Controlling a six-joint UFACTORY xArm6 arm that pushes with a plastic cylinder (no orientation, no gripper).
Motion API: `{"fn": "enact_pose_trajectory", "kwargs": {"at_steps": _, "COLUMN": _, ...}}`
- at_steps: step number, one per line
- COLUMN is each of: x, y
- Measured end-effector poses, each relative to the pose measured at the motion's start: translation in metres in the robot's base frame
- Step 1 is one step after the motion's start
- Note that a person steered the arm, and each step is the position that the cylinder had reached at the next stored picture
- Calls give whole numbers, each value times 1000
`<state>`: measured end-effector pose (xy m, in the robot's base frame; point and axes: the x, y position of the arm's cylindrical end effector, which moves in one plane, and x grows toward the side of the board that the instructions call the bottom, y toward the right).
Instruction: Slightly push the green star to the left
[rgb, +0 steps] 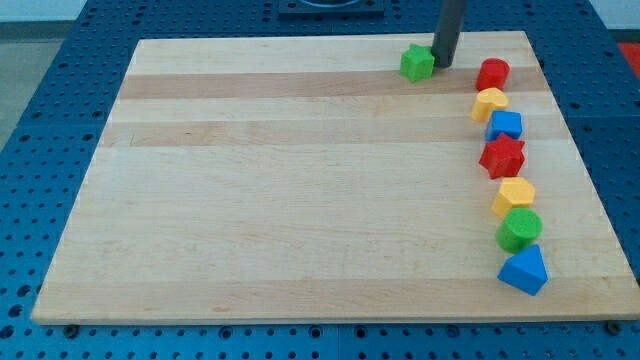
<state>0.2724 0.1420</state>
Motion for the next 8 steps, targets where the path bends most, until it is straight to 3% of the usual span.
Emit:
{"fn": "enact_pose_trajectory", "kwargs": {"at_steps": 3, "x": 89, "y": -99}}
{"fn": "enact_pose_trajectory", "kwargs": {"at_steps": 4, "x": 95, "y": -107}}
{"fn": "enact_pose_trajectory", "kwargs": {"at_steps": 6, "x": 59, "y": -41}}
{"fn": "enact_pose_trajectory", "kwargs": {"at_steps": 7, "x": 59, "y": -41}}
{"fn": "enact_pose_trajectory", "kwargs": {"at_steps": 8, "x": 10, "y": -8}}
